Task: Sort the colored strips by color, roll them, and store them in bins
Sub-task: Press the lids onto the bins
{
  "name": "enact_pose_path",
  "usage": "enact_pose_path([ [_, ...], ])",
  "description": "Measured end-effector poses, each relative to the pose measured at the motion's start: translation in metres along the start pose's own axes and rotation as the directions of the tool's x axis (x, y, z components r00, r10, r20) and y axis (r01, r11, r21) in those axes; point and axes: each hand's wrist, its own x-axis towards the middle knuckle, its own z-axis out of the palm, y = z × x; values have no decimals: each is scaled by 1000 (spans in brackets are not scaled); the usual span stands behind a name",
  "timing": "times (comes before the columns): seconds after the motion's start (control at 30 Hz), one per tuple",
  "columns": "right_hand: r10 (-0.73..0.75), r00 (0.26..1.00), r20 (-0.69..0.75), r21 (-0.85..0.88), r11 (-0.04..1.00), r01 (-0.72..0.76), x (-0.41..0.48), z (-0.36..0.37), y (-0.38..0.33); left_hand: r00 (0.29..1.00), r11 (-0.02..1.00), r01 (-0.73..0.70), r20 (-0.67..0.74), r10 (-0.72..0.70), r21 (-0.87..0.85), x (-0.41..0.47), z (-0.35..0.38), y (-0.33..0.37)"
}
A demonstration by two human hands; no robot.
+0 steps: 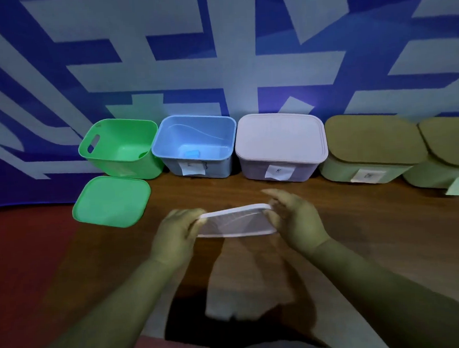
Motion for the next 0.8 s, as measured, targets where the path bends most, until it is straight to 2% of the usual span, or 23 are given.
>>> enact_pose_path([
  [0.1,96,995,-42,215,973,-85,8,-10,-17,994,999,-1,-112,-4,-44,11,-18,11],
  [0.23,117,982,-145,325,943,-65,26,-12,-38,968,990,47,-238,-78,-133,32,-39,15],
  [0.3,205,968,-147,462,879,-116,41,-8,-53,960,979,81,-251,-127,-188,42,-48,7],
  [0.37,295,942,-162,565,810,-156,58,-4,-67,968,967,126,-188,-169,-220,47,-57,-2],
  [0.47,404,898,-176,619,754,-218,85,6,-84,985,968,163,-16,-169,-190,51,-69,-25],
  [0.63,547,807,-222,609,724,-324,133,33,-105,978,999,37,206,-37,3,70,-93,-78],
  [0.8,665,710,-231,624,661,-416,171,64,-109,938,988,-56,346,4,141,111,-114,-111],
])
